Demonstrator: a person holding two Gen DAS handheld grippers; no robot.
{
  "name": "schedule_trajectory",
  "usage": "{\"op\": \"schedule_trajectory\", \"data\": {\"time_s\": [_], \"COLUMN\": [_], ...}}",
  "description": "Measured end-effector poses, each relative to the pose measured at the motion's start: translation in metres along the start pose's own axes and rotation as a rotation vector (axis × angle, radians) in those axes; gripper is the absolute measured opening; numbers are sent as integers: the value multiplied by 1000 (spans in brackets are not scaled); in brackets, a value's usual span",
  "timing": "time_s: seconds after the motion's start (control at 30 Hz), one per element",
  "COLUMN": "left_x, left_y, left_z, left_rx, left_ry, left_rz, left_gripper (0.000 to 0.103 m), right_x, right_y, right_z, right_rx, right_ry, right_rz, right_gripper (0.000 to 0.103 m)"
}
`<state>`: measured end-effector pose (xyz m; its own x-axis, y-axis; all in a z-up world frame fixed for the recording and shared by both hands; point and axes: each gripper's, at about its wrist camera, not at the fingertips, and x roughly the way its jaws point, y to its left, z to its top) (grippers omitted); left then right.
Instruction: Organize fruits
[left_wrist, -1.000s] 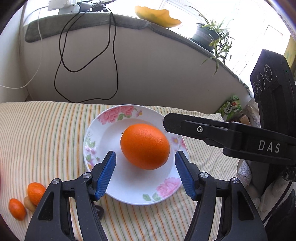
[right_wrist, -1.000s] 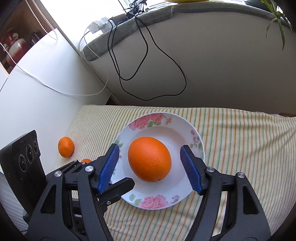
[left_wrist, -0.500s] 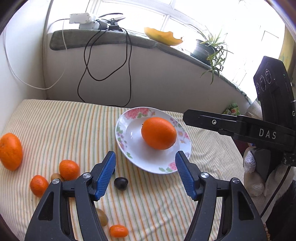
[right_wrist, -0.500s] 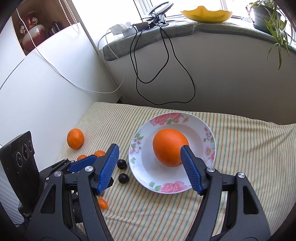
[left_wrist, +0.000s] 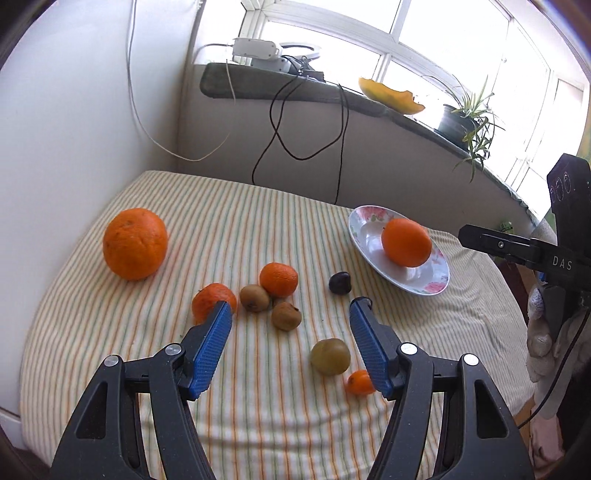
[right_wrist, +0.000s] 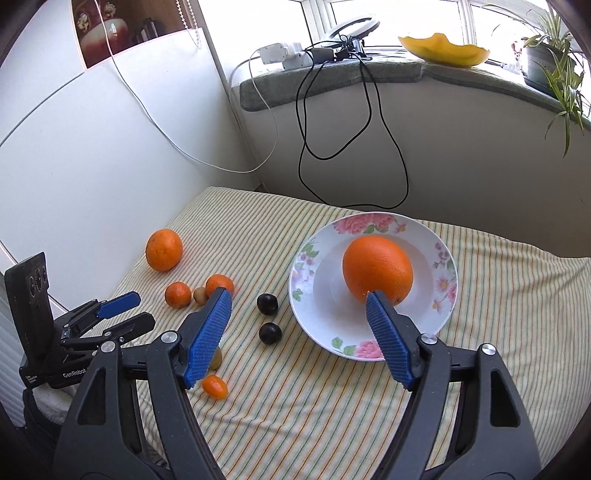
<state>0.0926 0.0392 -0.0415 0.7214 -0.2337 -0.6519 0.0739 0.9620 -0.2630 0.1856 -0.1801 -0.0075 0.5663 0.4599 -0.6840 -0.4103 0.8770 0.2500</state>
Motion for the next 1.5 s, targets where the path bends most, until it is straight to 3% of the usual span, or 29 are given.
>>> {"op": "schedule_trajectory", "data": {"time_s": [0.13, 0.4, 0.67, 1.0, 1.5], "left_x": [-7, -1, 16, 35, 60], "left_y": [22, 50, 58, 66, 71], "left_z": [-13, -25, -23, -12, -2], "left_rx": [-37, -99, -129, -132, -150], "left_ry": [0, 19, 45, 73, 117], "left_rz": [20, 26, -19, -18, -37], "left_gripper": [66, 54, 45, 44, 40], "right_x": [4, 16, 36, 57, 83], "right_y": [14, 39, 64, 86, 97], "right_z": [-14, -47, -75, -97, -103], "right_rx": [-39, -101, -169, -218, -243], "right_ry": [17, 49, 113, 181, 223], "right_rz": [10, 11, 38, 71, 66], "right_gripper": [78, 78, 78, 62, 44]}}
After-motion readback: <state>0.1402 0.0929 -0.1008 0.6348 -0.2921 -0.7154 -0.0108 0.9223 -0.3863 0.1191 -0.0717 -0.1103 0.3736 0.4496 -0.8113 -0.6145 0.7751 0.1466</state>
